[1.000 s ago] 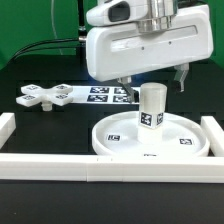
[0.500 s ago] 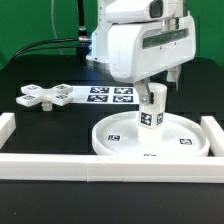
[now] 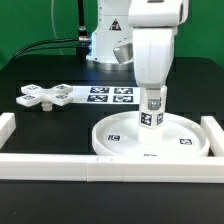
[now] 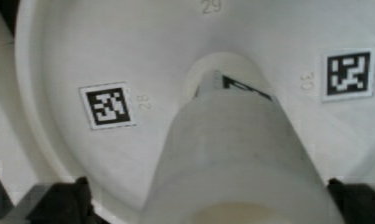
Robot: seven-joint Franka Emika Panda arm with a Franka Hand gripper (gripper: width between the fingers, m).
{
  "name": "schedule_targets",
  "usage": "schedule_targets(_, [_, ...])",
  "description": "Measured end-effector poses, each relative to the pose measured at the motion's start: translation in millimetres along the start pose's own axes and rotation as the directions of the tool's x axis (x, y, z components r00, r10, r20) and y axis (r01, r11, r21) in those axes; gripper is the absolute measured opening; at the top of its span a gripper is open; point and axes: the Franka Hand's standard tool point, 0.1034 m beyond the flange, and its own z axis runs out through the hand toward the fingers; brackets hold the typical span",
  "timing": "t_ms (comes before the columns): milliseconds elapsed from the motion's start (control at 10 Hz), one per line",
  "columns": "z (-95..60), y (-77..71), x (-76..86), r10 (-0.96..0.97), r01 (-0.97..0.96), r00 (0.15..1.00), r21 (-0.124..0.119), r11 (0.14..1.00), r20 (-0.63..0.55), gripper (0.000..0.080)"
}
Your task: Assemble round table
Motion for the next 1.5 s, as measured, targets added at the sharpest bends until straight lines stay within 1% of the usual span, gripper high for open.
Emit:
schedule_targets(300, [0.8,0.5,-7.9,-0.166,0.166,0.986,0.001,0.986,0.016,0.0649])
schedule_targets(500, [1.2,0.3,-9.5,-0.162,0.162,0.987,0.003,0.987,0.017,0.0640])
schedule_targets(600, [3.2,-4.4,-11.0,-0.162,0.162,0.987,0.021,0.987,0.018,0.0482])
schedule_targets(700, [4.4,-7.6,-11.9,-0.162,0.161,0.987,0.036,0.986,0.019,0.0417])
schedule_targets(1200, [4.8,-8.3,-12.4,-0.138,0.138,0.990,0.039,0.990,0.020,0.0416])
schedule_targets(1300, [4.9,-8.6,-12.5,-0.092,0.091,0.996,0.039,0.995,0.022,0.0416])
schedule_targets(1400, [5.2,-10.2,-12.6,0.052,-0.053,0.998,0.039,0.998,0.024,0.0416])
schedule_targets(1500, [5.9,-12.4,-12.4,0.195,-0.196,0.980,0.038,0.980,0.027,0.0416])
